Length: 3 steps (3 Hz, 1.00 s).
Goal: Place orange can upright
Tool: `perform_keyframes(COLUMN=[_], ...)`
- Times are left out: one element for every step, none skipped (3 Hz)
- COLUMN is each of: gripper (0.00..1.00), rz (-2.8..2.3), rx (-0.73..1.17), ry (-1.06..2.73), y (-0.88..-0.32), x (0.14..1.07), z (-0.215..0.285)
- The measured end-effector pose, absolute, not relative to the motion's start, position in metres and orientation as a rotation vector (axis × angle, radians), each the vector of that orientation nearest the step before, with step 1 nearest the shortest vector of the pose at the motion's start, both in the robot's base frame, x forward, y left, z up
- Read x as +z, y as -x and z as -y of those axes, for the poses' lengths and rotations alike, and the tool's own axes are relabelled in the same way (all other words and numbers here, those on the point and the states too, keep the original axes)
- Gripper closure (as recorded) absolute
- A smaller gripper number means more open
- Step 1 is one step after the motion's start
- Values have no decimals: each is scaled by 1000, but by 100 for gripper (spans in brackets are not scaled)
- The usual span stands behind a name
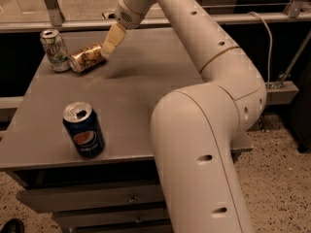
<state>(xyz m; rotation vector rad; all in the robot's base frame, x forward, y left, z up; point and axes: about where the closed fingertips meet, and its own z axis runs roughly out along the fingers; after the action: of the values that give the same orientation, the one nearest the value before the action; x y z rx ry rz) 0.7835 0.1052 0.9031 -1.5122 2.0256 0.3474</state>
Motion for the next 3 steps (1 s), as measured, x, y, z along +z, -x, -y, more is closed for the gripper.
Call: perform_keyframes(gripper=[0, 0, 0], rz=[-1982, -1887, -1760], rx=[424, 339, 104], ry=[1523, 1654, 1812], y=[-778, -766, -760], x=[903, 915, 934], z=[-102, -109, -120])
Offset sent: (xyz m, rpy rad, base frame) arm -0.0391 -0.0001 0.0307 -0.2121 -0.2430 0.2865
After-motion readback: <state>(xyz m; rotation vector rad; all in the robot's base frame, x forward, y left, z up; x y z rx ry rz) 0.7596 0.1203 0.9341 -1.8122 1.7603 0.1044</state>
